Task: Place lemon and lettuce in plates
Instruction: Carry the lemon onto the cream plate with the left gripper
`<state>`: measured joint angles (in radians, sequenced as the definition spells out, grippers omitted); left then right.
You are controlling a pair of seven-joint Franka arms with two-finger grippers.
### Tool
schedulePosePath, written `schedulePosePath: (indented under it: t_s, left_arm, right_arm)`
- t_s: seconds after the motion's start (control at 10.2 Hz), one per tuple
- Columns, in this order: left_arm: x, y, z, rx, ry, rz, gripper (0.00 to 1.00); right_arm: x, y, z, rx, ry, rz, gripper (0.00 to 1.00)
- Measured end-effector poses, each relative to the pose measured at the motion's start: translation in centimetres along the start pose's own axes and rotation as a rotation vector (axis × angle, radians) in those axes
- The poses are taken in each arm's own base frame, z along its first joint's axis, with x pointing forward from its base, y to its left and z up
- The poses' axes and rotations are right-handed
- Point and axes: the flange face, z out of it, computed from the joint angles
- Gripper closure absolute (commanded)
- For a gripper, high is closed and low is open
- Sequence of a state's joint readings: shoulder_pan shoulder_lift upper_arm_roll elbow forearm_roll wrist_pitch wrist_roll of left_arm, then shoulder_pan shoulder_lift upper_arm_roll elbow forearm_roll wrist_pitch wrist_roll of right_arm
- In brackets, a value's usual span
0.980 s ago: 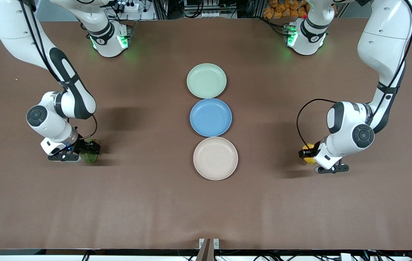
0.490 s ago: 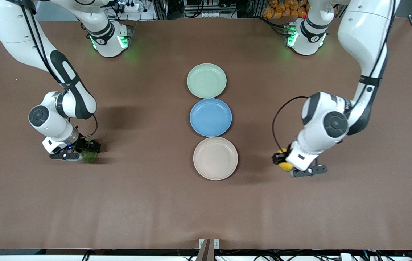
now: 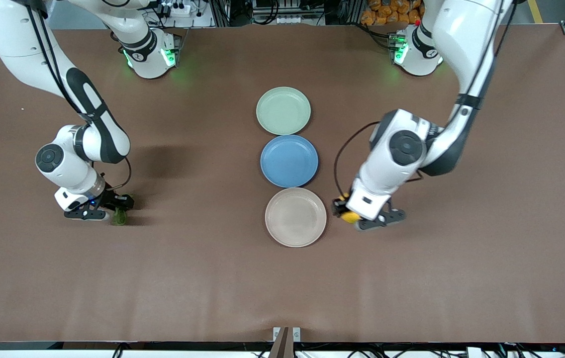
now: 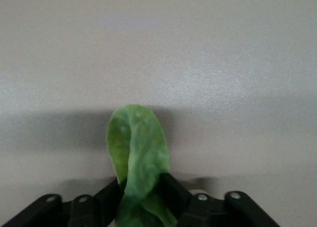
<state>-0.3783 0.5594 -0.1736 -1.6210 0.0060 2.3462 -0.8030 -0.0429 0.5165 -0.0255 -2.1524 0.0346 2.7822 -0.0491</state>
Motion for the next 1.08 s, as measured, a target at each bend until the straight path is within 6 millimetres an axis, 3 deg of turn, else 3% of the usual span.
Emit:
schedulePosePath:
  t_s: [0.1,0.49,0.98,1.08]
  left_arm:
    - [-1.2,1.1,1.2,0.002,-0.008,-0.019,1.00]
    - [-4.3,4.1,6.0,-0.058,0.014,-0.095,1.00]
    - [-6.5,4.7,12.6,-0.104,0.051,-0.128,1.00]
    - [-6.5,4.4,13.6,-0.111,0.055,-0.132,0.89]
  right_arm:
    - [0.0,0.1,0.0,0.000,0.000,0.001,0.98]
    - [0.6,0.1,-0.7,0.002,-0.013,0.002,1.00]
    - [2.6,0.0,-7.5,0.014,-0.089,0.010,1.00]
    - [2.6,-0.2,-8.7,0.017,-0.097,0.041,1.00]
